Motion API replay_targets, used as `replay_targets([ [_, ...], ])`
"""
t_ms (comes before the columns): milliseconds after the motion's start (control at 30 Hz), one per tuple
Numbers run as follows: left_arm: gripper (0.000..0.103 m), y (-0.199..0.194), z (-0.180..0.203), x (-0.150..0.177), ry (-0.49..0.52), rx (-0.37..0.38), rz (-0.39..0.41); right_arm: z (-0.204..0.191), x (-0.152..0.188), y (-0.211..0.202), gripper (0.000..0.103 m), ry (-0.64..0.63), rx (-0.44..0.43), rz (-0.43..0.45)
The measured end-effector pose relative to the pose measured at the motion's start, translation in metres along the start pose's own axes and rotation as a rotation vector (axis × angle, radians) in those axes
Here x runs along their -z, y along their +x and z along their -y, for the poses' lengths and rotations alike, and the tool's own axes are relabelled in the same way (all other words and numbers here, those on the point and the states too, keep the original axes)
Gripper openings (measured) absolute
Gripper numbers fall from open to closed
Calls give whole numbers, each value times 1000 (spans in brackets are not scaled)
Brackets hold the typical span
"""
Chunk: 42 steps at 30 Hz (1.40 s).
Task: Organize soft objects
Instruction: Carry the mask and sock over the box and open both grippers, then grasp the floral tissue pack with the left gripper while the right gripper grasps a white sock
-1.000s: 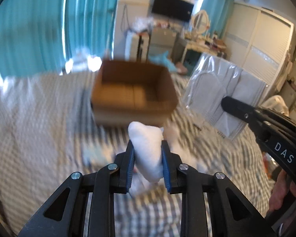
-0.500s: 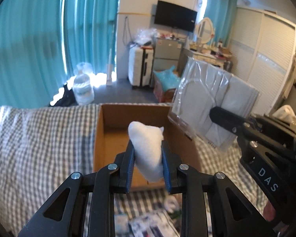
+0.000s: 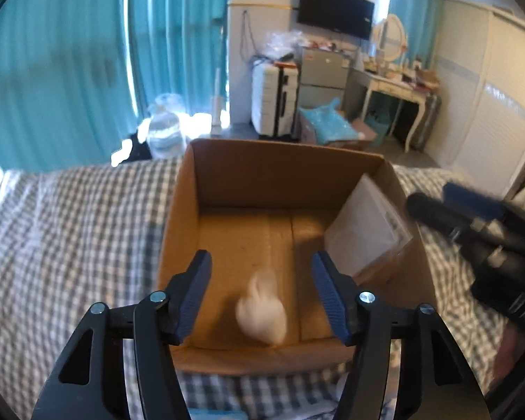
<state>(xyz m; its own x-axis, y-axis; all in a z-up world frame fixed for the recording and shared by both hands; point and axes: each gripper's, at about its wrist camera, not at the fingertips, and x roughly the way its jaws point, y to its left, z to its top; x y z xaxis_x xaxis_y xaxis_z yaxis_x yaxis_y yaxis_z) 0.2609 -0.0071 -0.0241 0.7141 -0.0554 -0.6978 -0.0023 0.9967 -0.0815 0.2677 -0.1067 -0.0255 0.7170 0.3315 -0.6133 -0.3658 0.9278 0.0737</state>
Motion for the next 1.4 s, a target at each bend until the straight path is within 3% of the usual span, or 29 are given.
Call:
replay_targets([
  [133, 61, -17, 6, 6, 67, -49, 5, 7, -8, -33, 71, -9, 12, 31],
  [200, 69, -38, 8, 8, 74, -63, 21, 8, -14, -57, 73, -20, 16, 52],
  [267, 84, -59, 8, 8, 72, -66, 35, 7, -19, -84, 76, -39, 20, 69],
  [467, 96, -160, 9, 14, 67, -91, 167, -12, -24, -171, 88, -144, 42, 128],
  [600, 97, -209, 2, 20, 42, -105, 205, -32, -15, -224, 103, -210, 40, 165],
  [733, 98, -250, 5, 37, 43, -135, 241, -47, 2, -255, 103, -245, 6, 152],
  [967, 98, -252, 7, 73, 32, -156, 166, -56, 47, -240, 103, -291, -4, 79],
  [1067, 98, -231, 7, 94, 23, -192, 138, -52, 71, -208, 103, -272, -30, 6],
  [1200, 98, -200, 4, 121, -23, -171, 67, -39, 107, -154, 103, -276, -54, -148],
  [1400, 98, -139, 3, 147, -112, -175, -34, -22, 155, -98, 103, -327, -71, -262],
])
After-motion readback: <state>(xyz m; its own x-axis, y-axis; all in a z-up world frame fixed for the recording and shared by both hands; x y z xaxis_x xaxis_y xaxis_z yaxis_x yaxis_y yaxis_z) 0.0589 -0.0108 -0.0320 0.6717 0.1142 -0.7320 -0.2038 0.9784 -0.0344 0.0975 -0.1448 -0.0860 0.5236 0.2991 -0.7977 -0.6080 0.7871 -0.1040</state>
